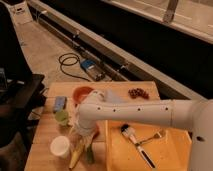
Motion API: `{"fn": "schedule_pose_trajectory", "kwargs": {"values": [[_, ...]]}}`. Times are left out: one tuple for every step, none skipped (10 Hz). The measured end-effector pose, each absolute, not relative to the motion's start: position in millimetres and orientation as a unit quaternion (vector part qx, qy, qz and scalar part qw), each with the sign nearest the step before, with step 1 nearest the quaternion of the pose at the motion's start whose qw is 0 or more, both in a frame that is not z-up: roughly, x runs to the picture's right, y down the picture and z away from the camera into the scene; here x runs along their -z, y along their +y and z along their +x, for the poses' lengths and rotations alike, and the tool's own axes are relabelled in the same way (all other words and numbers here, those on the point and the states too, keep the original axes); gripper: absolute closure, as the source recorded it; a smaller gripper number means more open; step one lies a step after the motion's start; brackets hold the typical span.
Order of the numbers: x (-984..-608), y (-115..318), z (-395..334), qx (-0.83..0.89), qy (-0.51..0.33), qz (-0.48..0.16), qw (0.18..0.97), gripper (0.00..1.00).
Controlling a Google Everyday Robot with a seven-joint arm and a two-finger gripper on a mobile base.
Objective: Place banana in red bowl
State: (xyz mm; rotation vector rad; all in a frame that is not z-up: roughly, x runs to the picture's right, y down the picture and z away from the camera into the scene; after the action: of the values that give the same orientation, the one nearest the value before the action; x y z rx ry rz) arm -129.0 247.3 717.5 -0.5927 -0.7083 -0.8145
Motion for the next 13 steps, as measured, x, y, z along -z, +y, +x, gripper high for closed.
{"fn": "schedule_pose_trajectory", "kwargs": {"values": [[-718, 250, -133, 0.382, -0.336, -0.279, 0.814, 0.35], [-717, 253, -137, 0.382, -0.339, -0.281, 0.813, 0.35], [-716, 255, -140, 0.381, -0.342, -0.281, 0.812, 0.35], [-714, 259, -146, 0.381, -0.346, -0.283, 0.809, 0.35], [-711, 263, -151, 0.382, -0.351, -0.281, 0.807, 0.35], [-710, 264, -155, 0.384, -0.353, -0.28, 0.806, 0.35], [-710, 263, -154, 0.383, -0.352, -0.28, 0.806, 0.35], [-711, 263, -153, 0.382, -0.352, -0.28, 0.807, 0.35], [-711, 263, -153, 0.383, -0.352, -0.28, 0.807, 0.35], [-710, 263, -155, 0.384, -0.353, -0.28, 0.806, 0.35], [-712, 263, -155, 0.38, -0.353, -0.28, 0.808, 0.35], [-718, 264, -153, 0.374, -0.354, -0.281, 0.81, 0.35], [-720, 266, -154, 0.371, -0.356, -0.283, 0.81, 0.35]]}}
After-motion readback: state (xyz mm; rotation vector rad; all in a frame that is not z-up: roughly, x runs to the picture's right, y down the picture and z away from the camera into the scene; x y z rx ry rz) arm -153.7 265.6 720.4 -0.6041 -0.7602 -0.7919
